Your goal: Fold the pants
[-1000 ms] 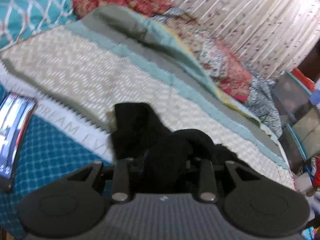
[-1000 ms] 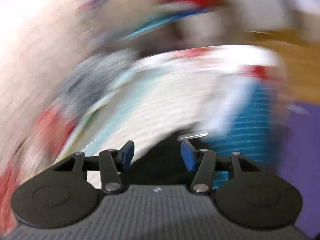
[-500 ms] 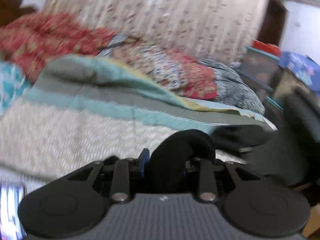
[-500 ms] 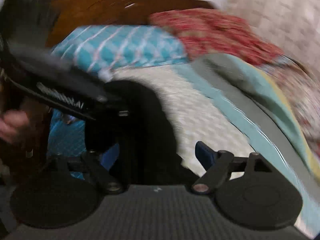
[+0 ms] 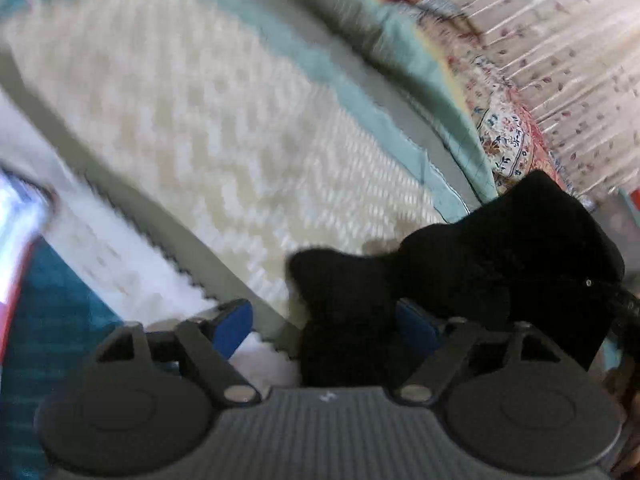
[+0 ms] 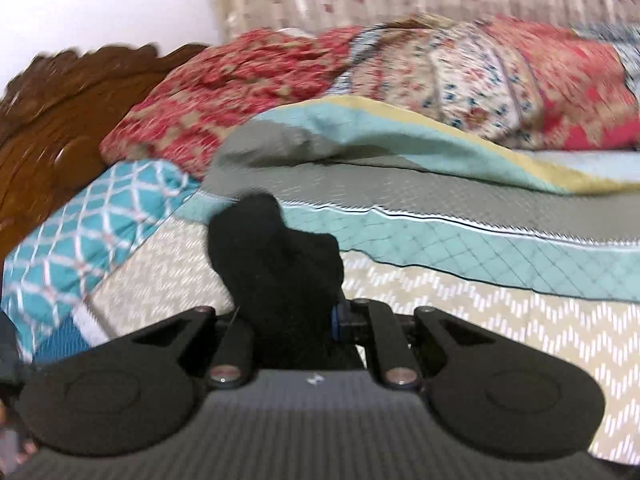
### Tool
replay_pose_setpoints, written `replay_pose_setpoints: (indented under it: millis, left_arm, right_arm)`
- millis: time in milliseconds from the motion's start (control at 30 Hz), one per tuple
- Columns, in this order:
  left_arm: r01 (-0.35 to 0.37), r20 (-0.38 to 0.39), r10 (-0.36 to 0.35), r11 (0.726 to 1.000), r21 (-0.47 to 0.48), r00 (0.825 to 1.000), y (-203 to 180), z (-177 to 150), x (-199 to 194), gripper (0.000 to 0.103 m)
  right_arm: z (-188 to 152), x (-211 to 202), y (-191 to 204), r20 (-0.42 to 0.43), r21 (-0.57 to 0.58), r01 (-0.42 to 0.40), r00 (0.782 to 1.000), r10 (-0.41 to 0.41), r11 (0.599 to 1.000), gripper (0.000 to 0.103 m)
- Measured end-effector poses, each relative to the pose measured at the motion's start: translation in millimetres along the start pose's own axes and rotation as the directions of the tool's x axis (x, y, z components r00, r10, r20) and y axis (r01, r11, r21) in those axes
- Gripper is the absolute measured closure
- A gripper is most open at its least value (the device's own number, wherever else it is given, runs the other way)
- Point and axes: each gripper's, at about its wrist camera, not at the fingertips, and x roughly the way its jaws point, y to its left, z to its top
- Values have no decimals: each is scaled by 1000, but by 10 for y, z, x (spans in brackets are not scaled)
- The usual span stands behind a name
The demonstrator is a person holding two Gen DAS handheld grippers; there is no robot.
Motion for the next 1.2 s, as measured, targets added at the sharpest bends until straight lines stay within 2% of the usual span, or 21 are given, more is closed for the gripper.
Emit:
replay_pose_setpoints:
  millis: [33,67,100,167,267,367,467,533,600,700,733,833,867,900,967,1033,1067,1100,1133,1167,1200]
  left_arm:
    - [21,-6,-21,1000,-21,1000,12,1,62,47]
    - [44,-10,-45,999,-26,999,-16,-4,111,70]
    - [52,-15,-53,998,-28,998,-43,-11,147,77]
    - [37,18,-37,999,-21,999,-117,-20,113,84]
    - [46,136,-47,999,5,990,-185,-50,-246,85]
    - [37,251,-39,999,12,967,-130,-159,-768,85]
    - [23,252,-9,998,-52,968,103,-387,-1178,85]
    - [-4,211,26,995,-104,977,263,-593,-1266,85]
    - [-48,141,68,988,-144,988,422,-801,-1260,79]
    - [-127,55,137,978,-165,989,664,-1001,-1273,76]
    - [-108,56,120,977,-182,991,737,-1026,-1341,76]
    - [-117,123,140,977,-178,983,773,-986,-1609,74]
    - [-120,156,145,980,-159,977,729,-913,-1679,70]
    - [-107,177,132,984,-141,975,699,-855,-1735,62]
    - [-84,187,100,992,-92,977,613,-693,-1735,52]
    - [-85,166,83,996,5,983,455,-523,-1640,47]
    - [-95,147,80,991,92,986,325,-430,-1535,38]
    - [-119,132,97,979,168,987,227,-362,-1423,23]
    - [-148,105,126,961,234,986,133,-294,-1284,16]
    - [-146,45,139,945,293,989,61,-226,-1103,15]
    - [-113,-27,129,937,330,991,14,-195,-942,24]
  right_arm:
    - [-2,-52,-62,8,23,10,1000,-10,1000,87]
    - [21,-85,-100,12,39,16,1000,-17,999,87]
    - [53,-69,-103,21,64,22,1000,-23,998,87]
    - [23,-174,-175,38,104,26,999,-30,994,87]
    - [46,-348,-137,69,96,2,998,-9,995,87]
    - [-12,-533,224,115,-18,-58,992,60,998,87]
    - [-210,-680,656,107,-132,-176,976,191,976,87]
    - [-495,-726,947,39,-225,-263,960,278,938,84]
    - [-927,-711,1218,-106,-327,-353,936,337,877,82]
    - [-1557,-612,1429,-307,-412,-410,903,300,814,80]
    - [-1694,-595,1442,-332,-417,-409,900,283,811,78]
    - [-1820,-632,1424,-307,-407,-370,917,256,835,77]
    - [-1789,-630,1408,-301,-378,-367,917,262,850,77]
    - [-1745,-635,1388,-293,-347,-364,918,268,864,77]
    - [-1698,-640,1359,-277,-320,-357,921,274,878,79]
    - [-1693,-641,1350,-280,-313,-358,920,275,880,79]
    - [-1704,-642,1347,-283,-312,-359,919,275,880,79]
    - [-1718,-651,1349,-284,-310,-357,919,273,881,79]
    - [-1747,-661,1351,-285,-308,-357,919,272,882,79]
    - [-1763,-659,1355,-286,-303,-354,919,270,885,79]
    - [-1774,-665,1357,-284,-297,-351,920,269,888,78]
